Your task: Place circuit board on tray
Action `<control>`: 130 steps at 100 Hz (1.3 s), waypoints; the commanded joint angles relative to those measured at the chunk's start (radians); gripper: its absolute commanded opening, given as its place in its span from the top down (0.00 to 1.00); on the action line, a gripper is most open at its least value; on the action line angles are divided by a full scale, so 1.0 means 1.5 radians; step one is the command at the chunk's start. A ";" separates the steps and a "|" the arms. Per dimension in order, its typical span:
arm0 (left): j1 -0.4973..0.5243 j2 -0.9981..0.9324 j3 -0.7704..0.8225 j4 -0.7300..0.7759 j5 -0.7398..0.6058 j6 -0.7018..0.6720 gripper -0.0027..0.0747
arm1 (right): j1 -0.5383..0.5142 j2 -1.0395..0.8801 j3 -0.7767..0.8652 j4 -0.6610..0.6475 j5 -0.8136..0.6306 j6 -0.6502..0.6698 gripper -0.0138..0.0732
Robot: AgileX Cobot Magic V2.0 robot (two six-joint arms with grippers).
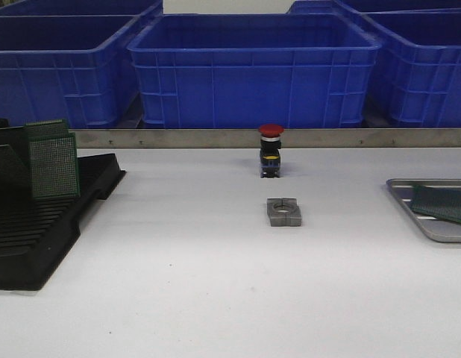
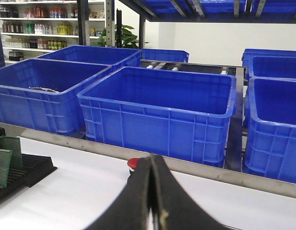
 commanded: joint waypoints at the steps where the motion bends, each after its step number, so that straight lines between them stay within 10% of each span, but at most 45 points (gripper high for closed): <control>1: 0.002 -0.025 0.001 -0.029 -0.007 -0.009 0.99 | -0.003 -0.004 -0.010 0.013 0.006 -0.004 0.97; 72: 0.002 -0.043 0.015 -0.031 -0.007 -0.009 0.99 | -0.003 -0.004 -0.009 0.027 0.014 -0.004 0.97; 90: 0.002 -0.043 0.016 -0.307 -0.413 -0.014 0.99 | -0.003 -0.004 -0.009 0.027 0.014 -0.004 0.97; 108: 0.002 -0.043 0.035 -0.306 -0.773 -0.020 0.99 | -0.003 -0.004 -0.009 0.027 0.014 -0.004 0.97; 130: 0.002 -0.043 0.037 -0.239 -0.828 -0.020 0.99 | -0.003 -0.004 -0.009 0.027 0.014 -0.004 0.97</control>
